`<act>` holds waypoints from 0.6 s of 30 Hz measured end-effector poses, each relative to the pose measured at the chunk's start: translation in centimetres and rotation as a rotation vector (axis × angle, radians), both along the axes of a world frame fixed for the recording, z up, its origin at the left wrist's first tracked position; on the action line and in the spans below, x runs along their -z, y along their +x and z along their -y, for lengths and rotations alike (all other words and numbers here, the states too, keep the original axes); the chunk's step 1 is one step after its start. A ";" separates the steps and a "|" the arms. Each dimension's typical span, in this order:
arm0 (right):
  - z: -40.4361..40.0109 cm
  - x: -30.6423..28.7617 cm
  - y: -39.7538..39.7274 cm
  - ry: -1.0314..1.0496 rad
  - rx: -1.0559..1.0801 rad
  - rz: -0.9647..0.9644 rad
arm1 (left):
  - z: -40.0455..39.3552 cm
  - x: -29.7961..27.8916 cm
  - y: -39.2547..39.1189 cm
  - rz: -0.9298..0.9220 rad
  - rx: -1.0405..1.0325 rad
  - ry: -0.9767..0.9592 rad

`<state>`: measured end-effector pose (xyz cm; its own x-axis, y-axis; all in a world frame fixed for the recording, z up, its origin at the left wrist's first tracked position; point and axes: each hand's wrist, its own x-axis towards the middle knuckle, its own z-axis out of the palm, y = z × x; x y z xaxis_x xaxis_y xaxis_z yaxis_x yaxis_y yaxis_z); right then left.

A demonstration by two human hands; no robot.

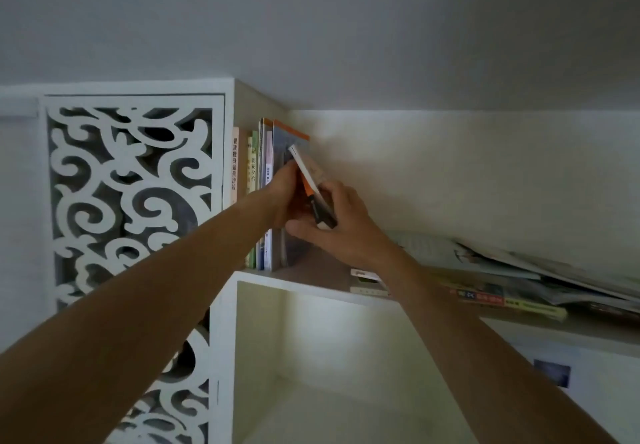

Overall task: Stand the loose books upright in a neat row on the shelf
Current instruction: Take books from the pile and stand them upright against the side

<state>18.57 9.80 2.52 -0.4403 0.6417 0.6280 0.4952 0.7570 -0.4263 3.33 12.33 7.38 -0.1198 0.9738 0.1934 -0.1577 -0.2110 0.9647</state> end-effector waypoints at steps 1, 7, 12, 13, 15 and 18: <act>0.0 -0.1 0.2 -0.013 -0.008 0.026 | 0.1 0.1 -0.1 0.006 -0.001 0.011; -0.8 -0.2 0.5 -0.002 0.114 0.188 | 0.1 -0.3 0.9 0.120 -0.066 0.178; -1.2 -0.5 0.6 0.021 0.059 0.206 | -0.3 -0.7 1.4 0.134 -0.123 0.279; -1.3 -0.3 0.6 0.027 0.042 0.185 | -0.4 -0.7 1.5 0.131 -0.120 0.284; -1.3 -0.1 0.4 0.034 0.025 0.139 | -0.7 -0.4 1.4 0.134 -0.071 0.283; -1.5 0.1 -0.5 0.013 -0.015 0.097 | 0.0 0.0 1.5 0.180 0.054 0.296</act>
<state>18.02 11.26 2.46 -0.5088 0.6267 0.5902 0.5226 0.7697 -0.3668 4.79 12.38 7.36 -0.1273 0.8844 0.4490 -0.3386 -0.4643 0.8184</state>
